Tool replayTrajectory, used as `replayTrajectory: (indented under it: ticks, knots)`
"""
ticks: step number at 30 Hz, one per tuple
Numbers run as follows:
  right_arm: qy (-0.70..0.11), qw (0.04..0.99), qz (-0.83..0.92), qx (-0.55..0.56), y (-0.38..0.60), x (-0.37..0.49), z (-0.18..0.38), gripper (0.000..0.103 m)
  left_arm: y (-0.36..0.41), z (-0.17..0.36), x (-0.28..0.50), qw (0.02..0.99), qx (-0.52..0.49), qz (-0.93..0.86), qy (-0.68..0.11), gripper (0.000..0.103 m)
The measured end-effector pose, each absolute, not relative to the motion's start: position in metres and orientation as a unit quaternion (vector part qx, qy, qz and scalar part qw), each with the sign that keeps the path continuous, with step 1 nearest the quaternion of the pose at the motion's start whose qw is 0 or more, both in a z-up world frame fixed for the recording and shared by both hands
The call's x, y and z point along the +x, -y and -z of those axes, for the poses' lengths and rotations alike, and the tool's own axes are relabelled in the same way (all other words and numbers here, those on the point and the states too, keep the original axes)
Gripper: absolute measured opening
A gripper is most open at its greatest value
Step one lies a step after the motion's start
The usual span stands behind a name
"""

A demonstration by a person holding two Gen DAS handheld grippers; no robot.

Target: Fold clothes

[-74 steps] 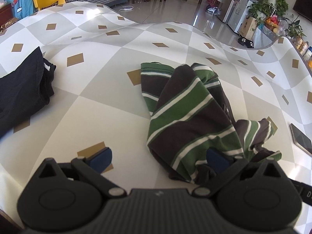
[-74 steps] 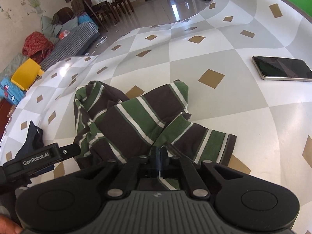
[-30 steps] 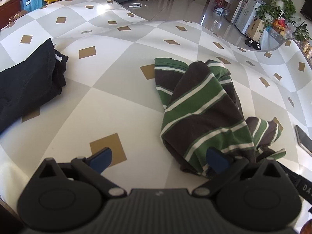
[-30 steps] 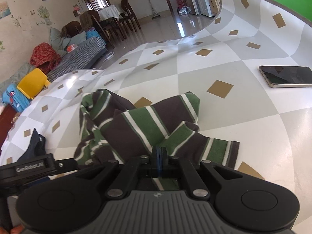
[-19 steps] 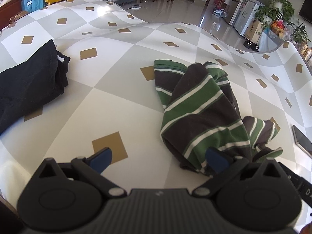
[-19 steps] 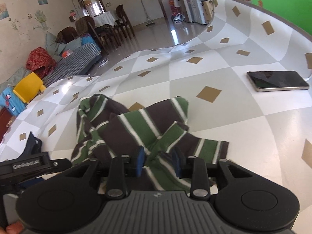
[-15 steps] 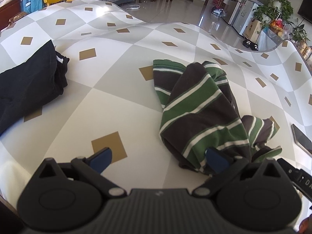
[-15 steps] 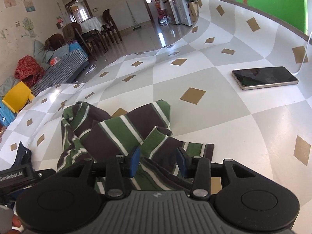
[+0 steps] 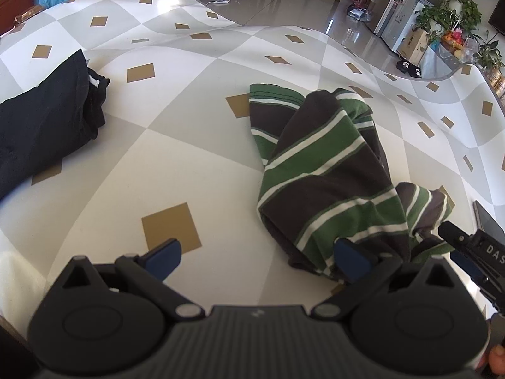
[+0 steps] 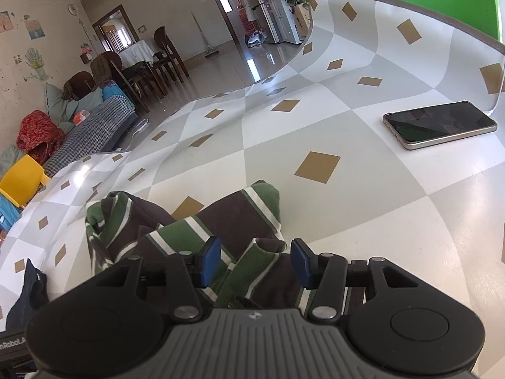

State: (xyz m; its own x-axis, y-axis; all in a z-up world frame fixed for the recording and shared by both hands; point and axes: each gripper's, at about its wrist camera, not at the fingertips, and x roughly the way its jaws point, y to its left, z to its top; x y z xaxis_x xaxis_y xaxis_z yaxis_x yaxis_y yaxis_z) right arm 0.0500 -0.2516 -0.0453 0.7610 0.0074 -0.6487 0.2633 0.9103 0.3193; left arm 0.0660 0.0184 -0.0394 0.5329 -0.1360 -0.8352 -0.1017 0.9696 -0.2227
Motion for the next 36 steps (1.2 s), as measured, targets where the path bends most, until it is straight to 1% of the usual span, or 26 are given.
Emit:
replayTrajectory:
  ticks: [4, 8, 10, 11, 13, 15, 20, 25, 32, 36]
  knots:
    - [-0.359, 0.913, 0.081, 0.177, 0.247, 0.059, 0.058, 0.049, -0.019, 0.041, 0.069, 0.865, -0.125, 0.006, -0.485, 0.103]
    - [-0.354, 0.919, 0.075, 0.158, 0.242, 0.059, 0.062, 0.048, -0.019, 0.043, 0.071, 0.863, -0.129, 0.004, -0.488, 0.103]
    - [-0.358, 0.919, 0.067, 0.153, 0.242, 0.059, 0.062, 0.033, -0.017, 0.044, 0.071, 0.863, -0.125, 0.003, -0.489, 0.103]
    - [-0.360, 0.918, 0.066, 0.154, 0.242, 0.059, 0.062, 0.030, -0.017, 0.044, 0.071, 0.864, -0.123, 0.002, -0.488, 0.103]
    - [-0.365, 0.916, 0.061, 0.158, 0.242, 0.058, 0.061, 0.014, -0.016, 0.043, 0.071, 0.865, -0.121, 0.001, -0.487, 0.103]
    - [-0.366, 0.914, 0.053, 0.166, 0.243, 0.055, 0.058, 0.009, -0.016, 0.042, 0.070, 0.867, -0.117, -0.002, -0.485, 0.103]
    - [-0.351, 0.914, 0.015, 0.203, 0.242, 0.041, 0.041, 0.008, -0.022, 0.035, 0.068, 0.873, -0.119, -0.009, -0.474, 0.103]
    - [-0.319, 0.919, -0.044, 0.226, 0.233, 0.023, 0.013, 0.008, -0.030, 0.022, 0.063, 0.881, -0.127, -0.011, -0.455, 0.103]
    - [-0.291, 0.920, -0.166, 0.201, 0.203, 0.001, -0.015, 0.008, -0.045, 0.013, 0.059, 0.884, -0.150, -0.018, -0.442, 0.103]
    - [-0.298, 0.912, -0.225, 0.170, 0.180, -0.006, -0.018, 0.008, -0.048, 0.011, 0.058, 0.885, -0.154, -0.019, -0.439, 0.103]
